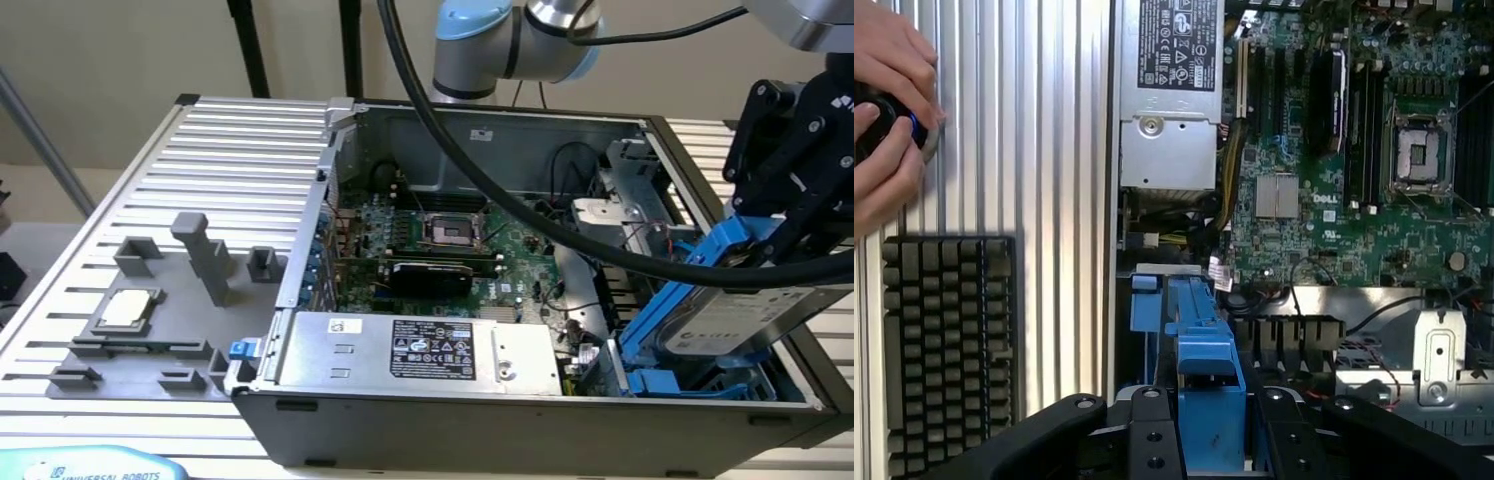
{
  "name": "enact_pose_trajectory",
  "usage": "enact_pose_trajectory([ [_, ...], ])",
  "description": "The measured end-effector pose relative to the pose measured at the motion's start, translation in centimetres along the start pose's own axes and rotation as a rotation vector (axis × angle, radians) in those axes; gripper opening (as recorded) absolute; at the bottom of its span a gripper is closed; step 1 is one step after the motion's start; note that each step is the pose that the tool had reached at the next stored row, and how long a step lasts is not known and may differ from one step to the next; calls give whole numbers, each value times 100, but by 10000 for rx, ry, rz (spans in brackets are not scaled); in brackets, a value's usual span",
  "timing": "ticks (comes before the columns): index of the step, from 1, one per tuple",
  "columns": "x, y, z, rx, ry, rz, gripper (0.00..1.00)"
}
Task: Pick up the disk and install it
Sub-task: 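Insert the disk into the insertion slot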
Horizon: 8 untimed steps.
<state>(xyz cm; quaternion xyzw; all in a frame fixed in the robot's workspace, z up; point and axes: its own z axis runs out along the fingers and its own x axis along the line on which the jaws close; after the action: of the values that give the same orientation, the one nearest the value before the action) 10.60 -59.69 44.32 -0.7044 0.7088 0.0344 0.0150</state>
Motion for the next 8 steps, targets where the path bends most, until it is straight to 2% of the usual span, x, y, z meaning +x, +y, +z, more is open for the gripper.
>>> enact_pose_trajectory([
  [8, -3, -2, 43, -8, 14, 3, 33],
])
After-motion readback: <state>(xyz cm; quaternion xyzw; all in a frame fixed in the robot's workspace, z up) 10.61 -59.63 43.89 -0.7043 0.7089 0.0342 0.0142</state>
